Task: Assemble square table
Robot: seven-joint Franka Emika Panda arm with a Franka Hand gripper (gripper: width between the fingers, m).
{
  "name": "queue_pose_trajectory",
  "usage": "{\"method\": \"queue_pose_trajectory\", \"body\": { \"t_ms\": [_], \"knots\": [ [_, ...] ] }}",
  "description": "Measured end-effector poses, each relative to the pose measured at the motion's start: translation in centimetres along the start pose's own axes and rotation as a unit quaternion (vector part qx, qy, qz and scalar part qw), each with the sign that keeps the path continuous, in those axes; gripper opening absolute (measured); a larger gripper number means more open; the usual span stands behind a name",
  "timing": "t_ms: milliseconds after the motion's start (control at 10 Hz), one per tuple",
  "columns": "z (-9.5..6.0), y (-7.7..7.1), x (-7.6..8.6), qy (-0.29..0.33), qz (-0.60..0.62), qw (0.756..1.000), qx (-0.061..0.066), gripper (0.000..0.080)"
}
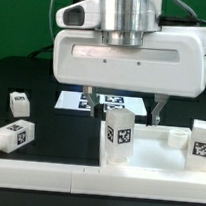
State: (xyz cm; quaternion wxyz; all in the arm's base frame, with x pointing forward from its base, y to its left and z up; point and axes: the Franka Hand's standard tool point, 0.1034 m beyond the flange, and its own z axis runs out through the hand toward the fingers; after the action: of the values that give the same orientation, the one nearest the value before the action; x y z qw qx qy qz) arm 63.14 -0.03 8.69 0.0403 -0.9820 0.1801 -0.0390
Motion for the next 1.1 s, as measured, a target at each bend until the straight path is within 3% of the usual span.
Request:
{"method": "queue_pose_trajectory", "body": {
  "t_ms": [300, 400, 500, 600, 700, 800, 1100],
  "knots": [
    [-0.29, 0.06, 0.0, -0.017, -0.2, 0.98, 0.0, 0.0648],
    [-0.27, 0.02, 0.04, -0.015, -0.194, 0.981, 0.0, 0.0648],
    [-0.24, 0.04, 0.03, -0.016, -0.179, 0.984, 0.0, 0.0554],
    [-0.23, 0.04, 0.03, -0.016, -0.171, 0.985, 0.0, 0.0554],
    [-0.21, 0.04, 0.02, -0.016, -0.154, 0.988, 0.0, 0.0342],
    [-0.21, 0.02, 0.02, -0.016, -0.117, 0.993, 0.0, 0.0283],
    [-0.16, -0.17, 0.11, -0.013, 0.055, 0.998, -0.006, 0.0283]
  ]
}}
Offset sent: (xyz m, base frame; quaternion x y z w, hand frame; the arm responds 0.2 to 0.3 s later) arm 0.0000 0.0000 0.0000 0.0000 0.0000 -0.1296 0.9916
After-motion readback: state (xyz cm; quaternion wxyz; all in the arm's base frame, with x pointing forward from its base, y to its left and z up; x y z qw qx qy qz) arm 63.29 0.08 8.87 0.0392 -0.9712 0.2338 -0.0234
